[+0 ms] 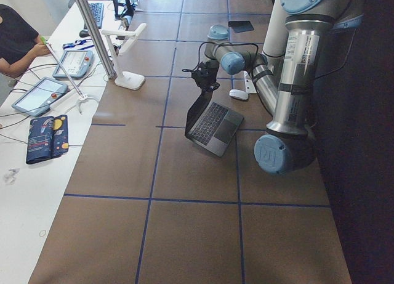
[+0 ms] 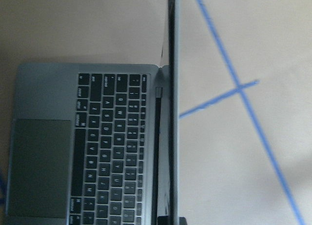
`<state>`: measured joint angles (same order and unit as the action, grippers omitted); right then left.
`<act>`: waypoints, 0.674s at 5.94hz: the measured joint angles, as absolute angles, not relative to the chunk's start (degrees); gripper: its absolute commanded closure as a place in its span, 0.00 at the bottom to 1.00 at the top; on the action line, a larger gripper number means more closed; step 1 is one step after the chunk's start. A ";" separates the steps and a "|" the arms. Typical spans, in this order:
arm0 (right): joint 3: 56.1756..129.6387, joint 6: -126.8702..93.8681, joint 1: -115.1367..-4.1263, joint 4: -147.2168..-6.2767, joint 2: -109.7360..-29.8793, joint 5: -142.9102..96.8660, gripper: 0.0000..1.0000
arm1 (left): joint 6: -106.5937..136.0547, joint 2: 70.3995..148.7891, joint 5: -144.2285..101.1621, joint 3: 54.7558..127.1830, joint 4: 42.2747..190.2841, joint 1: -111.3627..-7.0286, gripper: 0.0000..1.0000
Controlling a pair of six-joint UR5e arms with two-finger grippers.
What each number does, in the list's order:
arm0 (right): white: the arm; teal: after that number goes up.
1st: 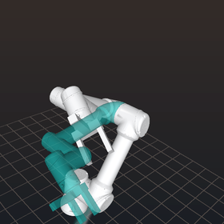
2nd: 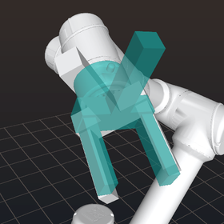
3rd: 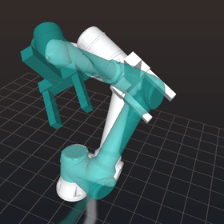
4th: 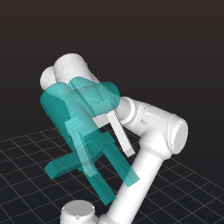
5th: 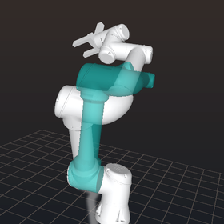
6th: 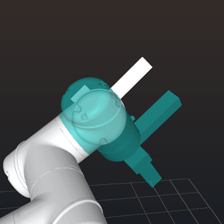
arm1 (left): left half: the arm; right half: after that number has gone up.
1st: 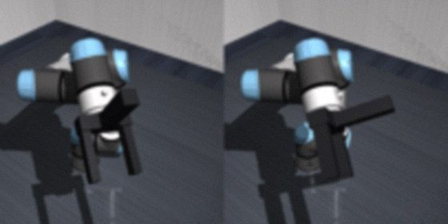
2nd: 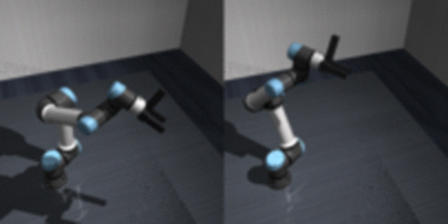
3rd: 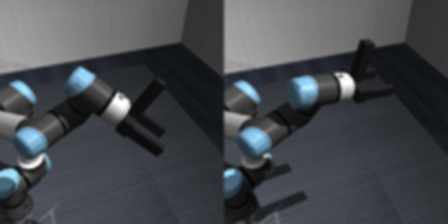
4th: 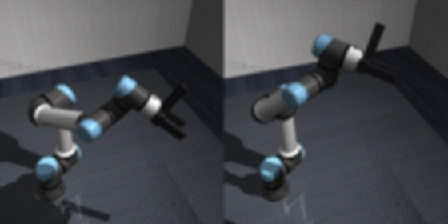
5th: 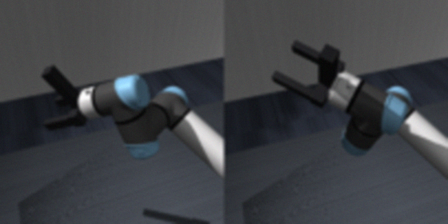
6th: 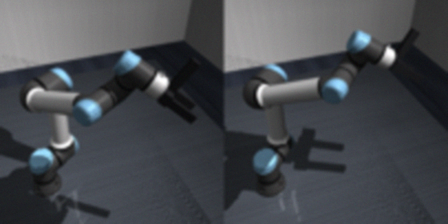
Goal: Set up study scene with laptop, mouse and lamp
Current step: 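Lift and carry the laptop with the left gripper toward the lamp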
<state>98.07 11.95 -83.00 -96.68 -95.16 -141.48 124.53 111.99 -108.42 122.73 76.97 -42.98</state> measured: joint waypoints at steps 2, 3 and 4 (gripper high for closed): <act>97.84 11.95 -82.82 -96.62 -94.81 -141.42 0.00 | 126.86 126.48 -109.62 109.11 75.95 -43.72 1.00; 97.68 11.95 -82.72 -96.60 -94.77 -141.39 0.00 | 132.62 133.87 -109.67 101.20 76.08 -43.33 1.00; 97.61 11.97 -82.66 -96.59 -94.75 -141.35 0.00 | 138.78 140.52 -109.52 94.43 76.19 -42.11 1.00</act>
